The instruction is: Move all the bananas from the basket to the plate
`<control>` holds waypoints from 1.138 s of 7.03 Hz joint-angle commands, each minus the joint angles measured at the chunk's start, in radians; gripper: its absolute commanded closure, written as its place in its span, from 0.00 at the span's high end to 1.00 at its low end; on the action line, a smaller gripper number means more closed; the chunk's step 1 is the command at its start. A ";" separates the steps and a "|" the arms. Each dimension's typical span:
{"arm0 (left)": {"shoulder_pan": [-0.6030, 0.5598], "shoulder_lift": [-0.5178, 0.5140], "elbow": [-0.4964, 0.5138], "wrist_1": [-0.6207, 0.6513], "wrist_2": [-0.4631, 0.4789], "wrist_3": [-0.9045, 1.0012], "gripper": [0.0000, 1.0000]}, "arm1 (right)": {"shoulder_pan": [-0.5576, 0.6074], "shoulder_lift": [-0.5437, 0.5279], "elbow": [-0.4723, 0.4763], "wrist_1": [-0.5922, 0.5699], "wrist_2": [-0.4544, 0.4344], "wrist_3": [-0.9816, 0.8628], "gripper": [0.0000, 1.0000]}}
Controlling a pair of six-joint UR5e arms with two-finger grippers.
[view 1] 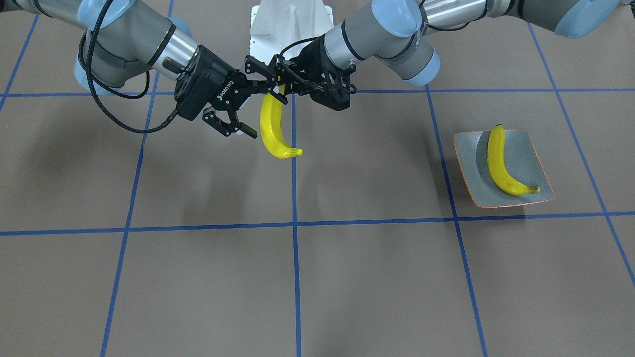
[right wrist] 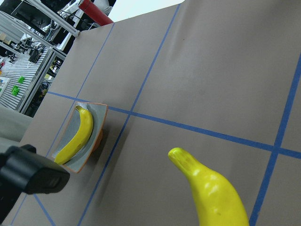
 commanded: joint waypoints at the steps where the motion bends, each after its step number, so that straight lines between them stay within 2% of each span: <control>1: -0.022 0.018 0.004 0.004 -0.003 -0.002 0.00 | 0.061 -0.045 -0.003 -0.005 0.027 -0.001 1.00; 3: -0.049 0.068 -0.015 -0.001 -0.006 0.000 0.00 | 0.214 -0.092 -0.014 -0.057 0.123 0.000 1.00; 4: -0.063 0.096 -0.043 0.010 -0.009 0.000 0.00 | 0.308 -0.092 -0.027 -0.169 0.216 -0.001 1.00; 5: -0.084 0.130 -0.114 0.063 -0.012 -0.009 0.00 | 0.375 -0.092 -0.053 -0.280 0.290 -0.012 1.00; 6: -0.133 0.229 -0.220 0.114 -0.019 0.000 0.00 | 0.388 -0.095 -0.085 -0.340 0.293 -0.018 1.00; 7: -0.196 0.322 -0.277 0.119 -0.019 0.006 0.00 | 0.428 -0.098 -0.121 -0.408 0.293 -0.054 1.00; 8: -0.232 0.381 -0.298 0.133 -0.016 0.044 0.00 | 0.449 -0.099 -0.132 -0.539 0.293 -0.187 1.00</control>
